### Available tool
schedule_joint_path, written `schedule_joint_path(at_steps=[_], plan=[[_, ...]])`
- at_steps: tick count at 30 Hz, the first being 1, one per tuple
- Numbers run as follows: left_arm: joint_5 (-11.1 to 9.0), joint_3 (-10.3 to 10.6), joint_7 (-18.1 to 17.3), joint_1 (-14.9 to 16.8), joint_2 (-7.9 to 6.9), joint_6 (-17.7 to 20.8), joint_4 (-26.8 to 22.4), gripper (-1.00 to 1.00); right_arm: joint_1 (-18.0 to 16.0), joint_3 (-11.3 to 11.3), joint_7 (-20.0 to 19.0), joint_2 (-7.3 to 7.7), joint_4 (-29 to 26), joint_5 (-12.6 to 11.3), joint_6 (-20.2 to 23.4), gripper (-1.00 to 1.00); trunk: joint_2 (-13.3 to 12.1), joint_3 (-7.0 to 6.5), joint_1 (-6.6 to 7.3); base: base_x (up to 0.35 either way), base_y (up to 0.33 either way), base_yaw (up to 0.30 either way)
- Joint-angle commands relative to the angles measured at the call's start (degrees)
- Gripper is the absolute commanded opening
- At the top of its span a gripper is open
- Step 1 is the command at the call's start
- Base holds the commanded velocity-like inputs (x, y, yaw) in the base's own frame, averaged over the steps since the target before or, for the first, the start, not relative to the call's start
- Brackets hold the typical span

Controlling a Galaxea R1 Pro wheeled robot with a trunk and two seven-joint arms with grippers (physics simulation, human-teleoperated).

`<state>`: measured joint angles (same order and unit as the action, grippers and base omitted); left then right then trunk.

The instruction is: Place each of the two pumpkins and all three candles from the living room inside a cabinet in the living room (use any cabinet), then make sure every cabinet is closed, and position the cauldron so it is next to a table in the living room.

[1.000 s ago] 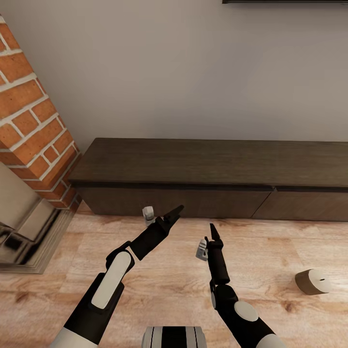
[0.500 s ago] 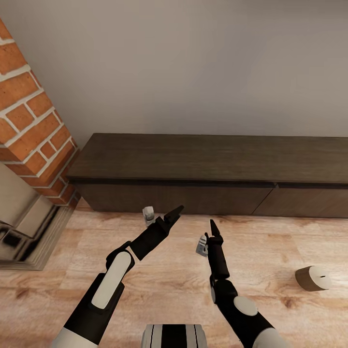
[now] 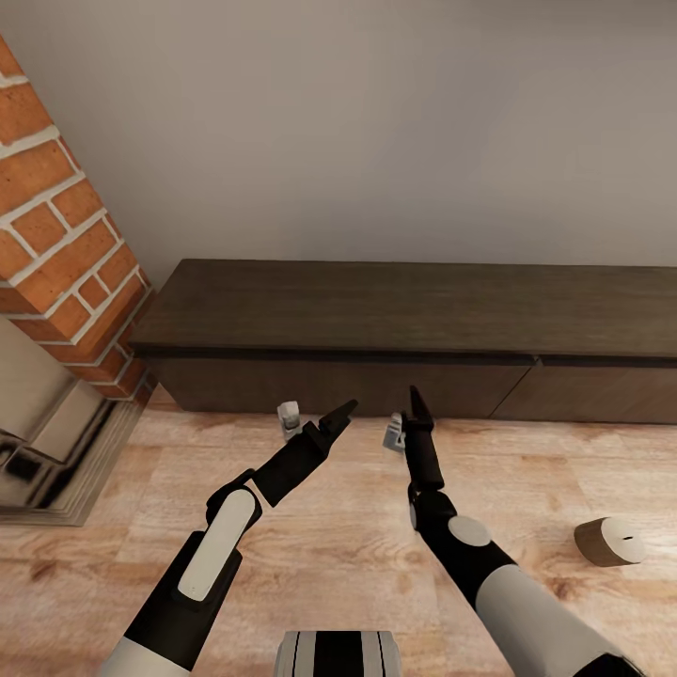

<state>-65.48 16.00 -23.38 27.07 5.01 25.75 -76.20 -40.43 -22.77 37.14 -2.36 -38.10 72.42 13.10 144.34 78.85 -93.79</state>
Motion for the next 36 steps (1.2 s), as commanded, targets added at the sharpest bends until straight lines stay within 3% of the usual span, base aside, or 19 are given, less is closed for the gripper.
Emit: schedule_joint_path(at_steps=[1, 5, 7, 11, 23, 27, 31, 36], plan=[[0.0, 0.0, 0.0, 0.0, 0.0, 0.0, 0.0, 1.0, -0.34, 0.0, -0.1, 0.0, 0.05, 0.04, 0.01, 1.0, 0.0, 0.0, 0.0, 0.0, 0.0, 0.0], [0.0, 0.0, 0.0, 0.0, 0.01, 0.0, 0.0, 1.0, -1.75, 0.0, -0.2, -0.06, 1.57, -0.02, 0.0, 1.0, 0.0, 0.0, 0.0, 0.0, 0.0, 0.0], [0.0, 0.0, 0.0, 0.0, 0.02, 0.0, 0.0, 1.0, -4.96, 0.15, 0.01, -0.09, 6.5, -1.31, -0.11, 1.0, 0.0, 0.0, 0.0, 0.0, 0.0, 0.0], [0.0, 0.0, 0.0, 0.0, 0.02, 0.0, 0.0, 1.0, -5.24, 0.18, 0.19, -0.08, 7.05, -2.85, -0.39, 1.0, 0.0, 0.0, 0.0, 0.0, 0.0, 0.0], [0.0, 0.05, 0.0, 0.01, 0.07, 0.0, 0.0, 1.0, -5.27, 0.18, 0.21, -0.1, 7.15, -3.25, -0.52, 1.0, 0.0, 0.0, 0.0, 0.0, 0.0, 0.0], [0.0, 0.05, 0.0, 0.0, 0.08, 0.0, 0.0, 1.0, -5.43, 0.58, 0.21, -0.17, 7.09, -5.53, -0.51, 1.0, 0.0, 0.0, 0.0, 0.0, 0.0, 0.0], [0.0, 0.07, 0.0, 0.0, 0.07, 0.0, 0.0, 1.0, -5.75, 0.69, 0.21, -0.16, 7.15, -9.42, -0.53, 1.0, 0.0, 0.0, 0.0, 0.0, 0.0, 0.0], [0.0, 0.04, 0.0, 0.0, 0.02, 0.0, 0.0, 1.0, -5.79, 0.72, 0.21, -0.18, 7.16, -10.82, -0.53, 1.0, 0.0, 0.0, 0.0, 0.0, 0.0, 0.0]])
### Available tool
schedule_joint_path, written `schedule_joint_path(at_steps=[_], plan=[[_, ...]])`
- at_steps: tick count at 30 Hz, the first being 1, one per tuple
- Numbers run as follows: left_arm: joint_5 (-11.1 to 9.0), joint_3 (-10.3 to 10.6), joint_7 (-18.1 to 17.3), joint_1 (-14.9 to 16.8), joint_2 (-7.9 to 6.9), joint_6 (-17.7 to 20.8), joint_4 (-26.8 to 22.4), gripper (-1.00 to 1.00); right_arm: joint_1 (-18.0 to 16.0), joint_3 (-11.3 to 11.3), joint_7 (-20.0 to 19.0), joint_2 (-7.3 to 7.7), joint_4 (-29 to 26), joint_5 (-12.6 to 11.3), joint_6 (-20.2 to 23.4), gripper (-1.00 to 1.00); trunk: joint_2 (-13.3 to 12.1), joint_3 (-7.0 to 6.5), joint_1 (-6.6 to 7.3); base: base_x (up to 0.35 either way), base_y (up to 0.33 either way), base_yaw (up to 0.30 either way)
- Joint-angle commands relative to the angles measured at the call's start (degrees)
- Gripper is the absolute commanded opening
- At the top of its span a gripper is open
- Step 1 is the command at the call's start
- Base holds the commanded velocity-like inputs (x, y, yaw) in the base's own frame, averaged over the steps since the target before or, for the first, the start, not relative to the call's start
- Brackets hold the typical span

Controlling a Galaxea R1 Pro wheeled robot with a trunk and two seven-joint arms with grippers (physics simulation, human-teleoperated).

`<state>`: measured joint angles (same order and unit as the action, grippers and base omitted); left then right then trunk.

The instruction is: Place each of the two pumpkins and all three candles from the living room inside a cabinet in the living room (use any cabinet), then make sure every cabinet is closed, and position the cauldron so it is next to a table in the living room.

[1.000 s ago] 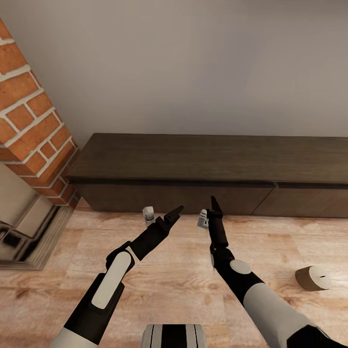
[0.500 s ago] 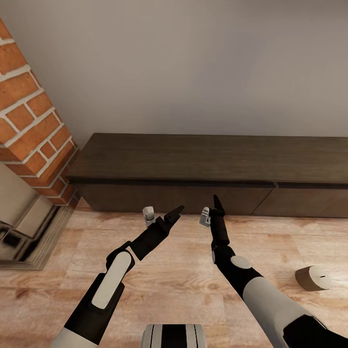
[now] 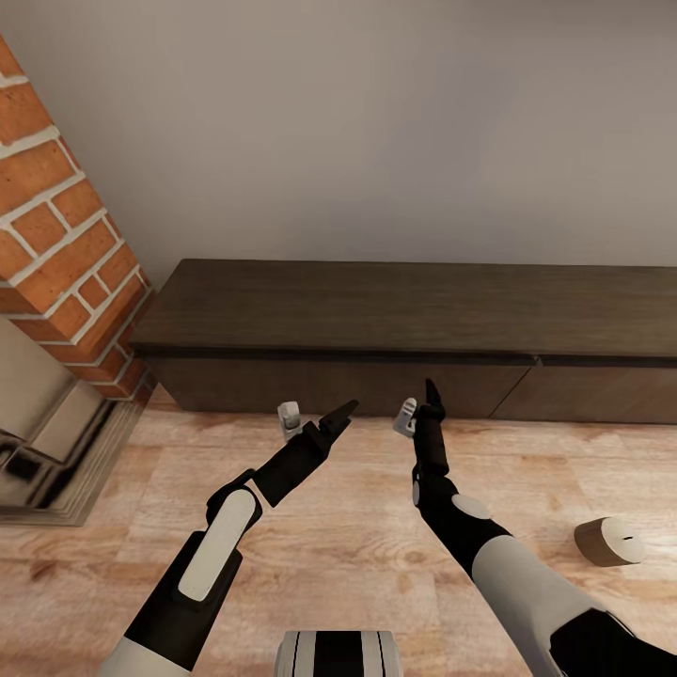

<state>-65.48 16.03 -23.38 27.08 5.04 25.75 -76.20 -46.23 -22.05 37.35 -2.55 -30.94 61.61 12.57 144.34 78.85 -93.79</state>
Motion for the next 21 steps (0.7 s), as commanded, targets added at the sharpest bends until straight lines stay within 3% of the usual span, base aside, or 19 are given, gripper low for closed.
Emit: schedule_joint_path(at_steps=[1, 12, 21], plan=[[0.0, -0.01, 0.0, 0.0, 0.02, 0.0, 0.0, 1.0, 0.0, -0.01, 0.0, 0.0, 0.0, -0.04, 0.0, 1.0, 0.0, 0.0, 0.0, 0.0, 0.0, 0.0], [0.0, 0.16, 0.0, 0.0, 0.0, 0.0, 0.0, 1.0, -0.78, 0.01, 0.08, -0.01, 0.0, -0.08, -0.07, 1.0, 0.0, 0.0, 0.0, 0.001, 0.0, 0.0], [0.0, 0.19, 0.0, 0.0, 0.0, 0.0, 0.0, 1.0, -0.75, 0.06, 0.09, 0.0, 0.0, -0.08, -0.15, 1.0, 0.0, 0.0, 0.0, 0.103, 0.0, 0.0]])
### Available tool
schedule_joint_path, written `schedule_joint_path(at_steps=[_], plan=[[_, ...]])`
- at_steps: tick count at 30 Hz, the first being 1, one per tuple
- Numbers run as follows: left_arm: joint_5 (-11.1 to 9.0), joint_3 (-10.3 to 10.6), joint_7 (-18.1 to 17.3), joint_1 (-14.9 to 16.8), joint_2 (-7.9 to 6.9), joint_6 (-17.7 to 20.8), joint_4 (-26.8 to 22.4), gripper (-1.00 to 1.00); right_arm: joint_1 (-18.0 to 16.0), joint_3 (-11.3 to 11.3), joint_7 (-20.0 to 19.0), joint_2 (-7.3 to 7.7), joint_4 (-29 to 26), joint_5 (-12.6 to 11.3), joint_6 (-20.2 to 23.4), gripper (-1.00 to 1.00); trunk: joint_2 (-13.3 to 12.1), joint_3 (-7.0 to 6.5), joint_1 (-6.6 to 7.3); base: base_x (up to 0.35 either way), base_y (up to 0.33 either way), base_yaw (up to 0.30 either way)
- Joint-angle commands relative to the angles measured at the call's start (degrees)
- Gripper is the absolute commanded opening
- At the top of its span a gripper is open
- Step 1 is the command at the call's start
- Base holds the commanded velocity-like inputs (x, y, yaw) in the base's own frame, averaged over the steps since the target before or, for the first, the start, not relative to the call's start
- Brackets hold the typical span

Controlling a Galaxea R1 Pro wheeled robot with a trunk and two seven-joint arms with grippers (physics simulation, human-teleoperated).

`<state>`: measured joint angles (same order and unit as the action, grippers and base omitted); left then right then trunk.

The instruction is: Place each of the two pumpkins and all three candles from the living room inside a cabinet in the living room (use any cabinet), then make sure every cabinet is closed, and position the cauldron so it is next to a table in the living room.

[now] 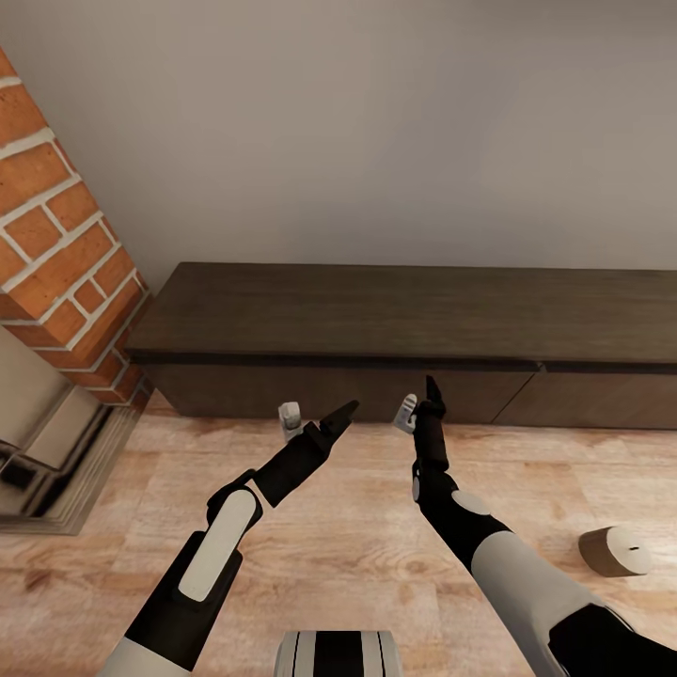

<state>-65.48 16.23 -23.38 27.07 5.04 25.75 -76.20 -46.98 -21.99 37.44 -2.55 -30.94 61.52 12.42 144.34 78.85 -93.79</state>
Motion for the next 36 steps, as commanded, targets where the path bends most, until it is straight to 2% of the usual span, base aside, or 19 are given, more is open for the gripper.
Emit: schedule_joint_path(at_steps=[1, 11, 18, 36], plan=[[0.0, -0.02, 0.0, 0.0, -0.01, 0.0, 0.0, 1.0, 0.0, -0.01, 0.0, 0.0, 0.0, 0.0, 0.01, 1.0, 0.0, 0.0, 0.0, 0.015, 0.0, 0.0], [0.0, 0.03, 0.0, 0.0, -0.01, 0.0, 0.0, 1.0, 0.04, -0.07, 0.0, -0.08, 0.03, 0.08, 0.06, 1.0, 0.0, 0.0, 0.0, 0.009, 0.0, 0.0], [0.01, -0.02, 0.0, 0.0, -0.03, 0.0, 0.0, 1.0, 0.04, -0.07, 0.0, -0.07, 0.06, 0.09, 0.06, 1.0, 0.0, 0.0, 0.0, 0.16, 0.0, 0.0], [-0.07, 0.03, 0.0, 0.0, -0.17, -0.42, 0.0, 1.0, 0.04, -0.07, 0.06, 0.0, 0.0, 0.09, 0.06, 1.0, 0.0, 0.0, 0.0, 0.004, 0.0, 0.0]])
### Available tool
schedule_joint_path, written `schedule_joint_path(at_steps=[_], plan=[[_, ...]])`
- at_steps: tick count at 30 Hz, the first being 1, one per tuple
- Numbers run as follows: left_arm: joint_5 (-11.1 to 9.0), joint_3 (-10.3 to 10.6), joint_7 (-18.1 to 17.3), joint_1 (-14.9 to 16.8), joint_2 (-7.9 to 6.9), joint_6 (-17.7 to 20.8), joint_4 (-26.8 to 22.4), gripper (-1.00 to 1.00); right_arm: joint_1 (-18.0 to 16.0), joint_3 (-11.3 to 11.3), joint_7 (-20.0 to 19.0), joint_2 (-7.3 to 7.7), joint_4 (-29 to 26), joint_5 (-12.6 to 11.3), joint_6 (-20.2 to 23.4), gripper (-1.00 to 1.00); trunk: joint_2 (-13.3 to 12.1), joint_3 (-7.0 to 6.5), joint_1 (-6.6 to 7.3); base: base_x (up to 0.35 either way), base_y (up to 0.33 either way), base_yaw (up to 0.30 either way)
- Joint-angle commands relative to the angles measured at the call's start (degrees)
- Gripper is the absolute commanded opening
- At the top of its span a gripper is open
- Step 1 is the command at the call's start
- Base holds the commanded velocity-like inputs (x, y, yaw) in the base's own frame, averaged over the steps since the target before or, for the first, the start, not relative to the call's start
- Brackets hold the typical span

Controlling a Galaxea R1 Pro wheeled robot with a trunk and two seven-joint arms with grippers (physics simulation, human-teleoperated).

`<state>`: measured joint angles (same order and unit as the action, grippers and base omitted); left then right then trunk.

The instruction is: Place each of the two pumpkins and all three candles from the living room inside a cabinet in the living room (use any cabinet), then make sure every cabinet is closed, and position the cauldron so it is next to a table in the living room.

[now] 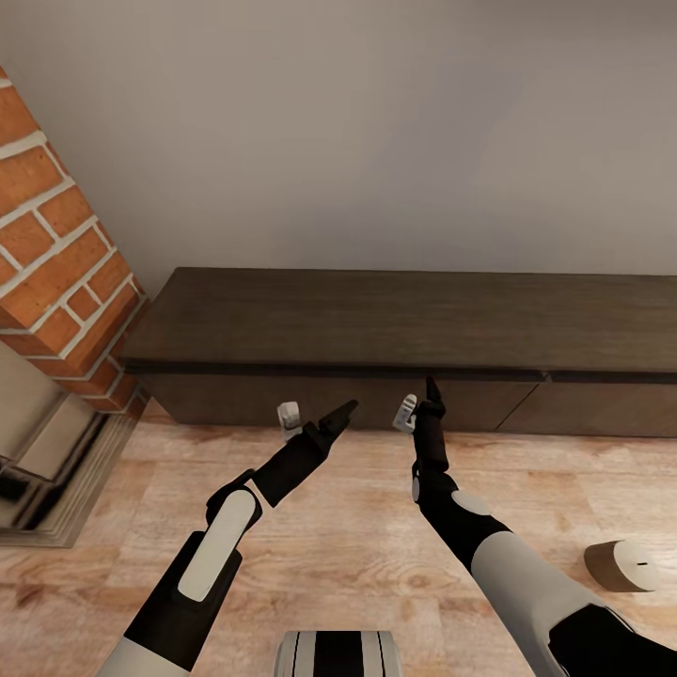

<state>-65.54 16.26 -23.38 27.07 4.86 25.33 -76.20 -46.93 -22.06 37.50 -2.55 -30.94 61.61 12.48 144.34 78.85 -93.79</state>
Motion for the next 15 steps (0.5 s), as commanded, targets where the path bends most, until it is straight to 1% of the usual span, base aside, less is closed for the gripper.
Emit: schedule_joint_path(at_steps=[1, 10, 15], plan=[[-0.01, 0.0, 0.0, 0.0, -0.03, 0.0, 0.0, 1.0, 0.0, 0.0, 0.02, 0.0, 0.0, 0.0, 0.0, 1.0, 0.0, 0.0, 0.0, 0.0, 0.0, 0.0], [0.04, 0.0, 0.0, 0.0, -0.03, -0.02, 0.0, 1.0, 0.07, 0.0, 0.25, 0.03, 0.0, 0.15, 0.04, 1.0, 0.0, 0.0, 0.0, 0.0, 0.0, 0.0], [-0.02, -0.05, 0.0, 0.0, -0.03, -0.02, 0.0, 1.0, 0.25, -0.2, 2.97, -0.05, 0.02, 0.23, 0.14, 1.0, 0.0, 0.0, 0.0, 0.0, 0.0, 0.0]])
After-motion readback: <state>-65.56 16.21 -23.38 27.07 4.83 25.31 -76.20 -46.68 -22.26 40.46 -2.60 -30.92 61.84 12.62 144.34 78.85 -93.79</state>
